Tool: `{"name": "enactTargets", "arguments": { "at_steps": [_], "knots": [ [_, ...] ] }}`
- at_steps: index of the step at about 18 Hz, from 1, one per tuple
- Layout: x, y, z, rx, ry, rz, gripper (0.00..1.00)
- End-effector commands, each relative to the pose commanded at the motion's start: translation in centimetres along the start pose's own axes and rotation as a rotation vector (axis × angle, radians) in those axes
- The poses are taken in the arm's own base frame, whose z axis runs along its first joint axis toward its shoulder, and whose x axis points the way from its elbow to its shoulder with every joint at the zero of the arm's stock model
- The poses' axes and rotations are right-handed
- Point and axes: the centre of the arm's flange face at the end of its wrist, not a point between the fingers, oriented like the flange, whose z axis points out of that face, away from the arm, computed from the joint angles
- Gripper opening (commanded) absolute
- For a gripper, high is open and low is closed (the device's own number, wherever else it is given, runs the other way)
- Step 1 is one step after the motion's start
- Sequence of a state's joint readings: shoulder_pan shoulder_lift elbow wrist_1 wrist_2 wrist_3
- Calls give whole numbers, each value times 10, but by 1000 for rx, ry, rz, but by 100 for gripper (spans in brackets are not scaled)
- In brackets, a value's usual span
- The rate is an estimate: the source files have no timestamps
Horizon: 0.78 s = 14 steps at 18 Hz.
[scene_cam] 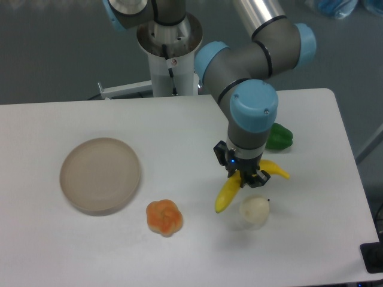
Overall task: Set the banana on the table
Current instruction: 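Carry the grasped yellow banana with the gripper toward the orange object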
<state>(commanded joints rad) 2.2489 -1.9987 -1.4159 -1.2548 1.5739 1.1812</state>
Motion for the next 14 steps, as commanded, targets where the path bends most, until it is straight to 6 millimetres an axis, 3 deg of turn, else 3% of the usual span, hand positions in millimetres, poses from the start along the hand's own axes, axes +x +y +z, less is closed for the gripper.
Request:
{"name": "enactTargets", "arguments": {
  "at_steps": [3, 6, 10, 12, 14],
  "knots": [
    [-1, -27, 11, 3, -4, 3, 1],
    [-9, -42, 6, 15, -25, -17, 1],
    [-3, -69, 10, 17, -31, 21, 1],
    [8, -90, 12, 29, -50, 58, 1],
    [31, -124, 14, 58, -93, 114, 1]
  ]
}}
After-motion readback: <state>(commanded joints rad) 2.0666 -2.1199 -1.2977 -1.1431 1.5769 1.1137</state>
